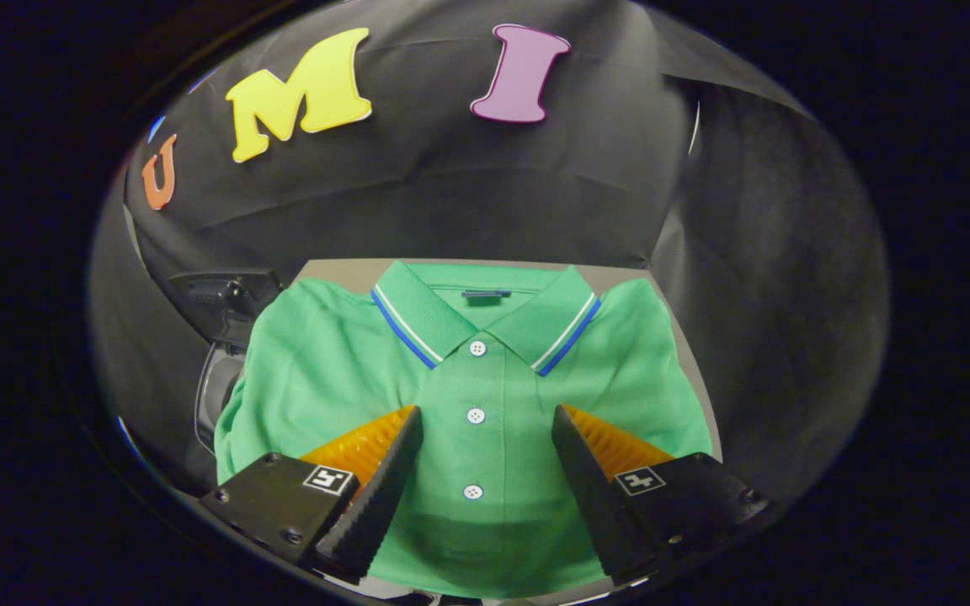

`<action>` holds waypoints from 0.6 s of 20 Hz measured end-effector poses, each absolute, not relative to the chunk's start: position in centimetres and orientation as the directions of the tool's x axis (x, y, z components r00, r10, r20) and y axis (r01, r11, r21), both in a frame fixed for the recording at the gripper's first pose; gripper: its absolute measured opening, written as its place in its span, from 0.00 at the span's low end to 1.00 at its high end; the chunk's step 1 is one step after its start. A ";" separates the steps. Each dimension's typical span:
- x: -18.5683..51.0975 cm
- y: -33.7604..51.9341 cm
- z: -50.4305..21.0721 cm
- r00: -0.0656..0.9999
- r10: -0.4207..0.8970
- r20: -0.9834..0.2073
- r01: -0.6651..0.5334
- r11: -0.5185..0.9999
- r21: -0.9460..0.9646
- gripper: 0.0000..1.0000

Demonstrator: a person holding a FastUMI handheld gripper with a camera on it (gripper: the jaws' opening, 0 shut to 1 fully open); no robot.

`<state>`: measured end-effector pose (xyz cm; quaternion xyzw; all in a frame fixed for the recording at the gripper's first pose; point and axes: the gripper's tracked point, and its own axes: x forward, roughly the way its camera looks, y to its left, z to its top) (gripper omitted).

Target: Put the clothes into the washing machine and then close the washing machine lid.

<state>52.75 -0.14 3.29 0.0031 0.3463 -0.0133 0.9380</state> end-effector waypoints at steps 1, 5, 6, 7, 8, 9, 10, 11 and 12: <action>52.7 -0.1 3.3 0.759 -0.029 -0.650 0.031 0.999 -0.008 0.98; 52.7 -0.1 3.4 0.763 -0.023 -0.646 0.030 1.000 0.000 0.95; 52.8 -0.2 3.3 0.766 -0.024 -0.643 0.037 0.999 0.006 0.91; 52.9 -0.1 3.2 0.768 -0.025 -0.640 0.033 0.999 0.001 0.88; 53.1 -0.2 3.0 0.773 -0.028 -0.633 0.033 0.999 -0.004 0.79; 53.0 0.0 3.1 0.774 -0.025 -0.632 0.027 1.000 -0.008 0.71; 53.0 0.2 3.4 0.774 -0.026 -0.632 0.024 1.000 -0.012 0.62; 53.2 0.4 3.2 0.771 -0.033 -0.635 0.033 0.999 -0.011 0.58; 53.2 0.5 3.2 0.768 -0.037 -0.640 0.038 0.999 -0.012 0.48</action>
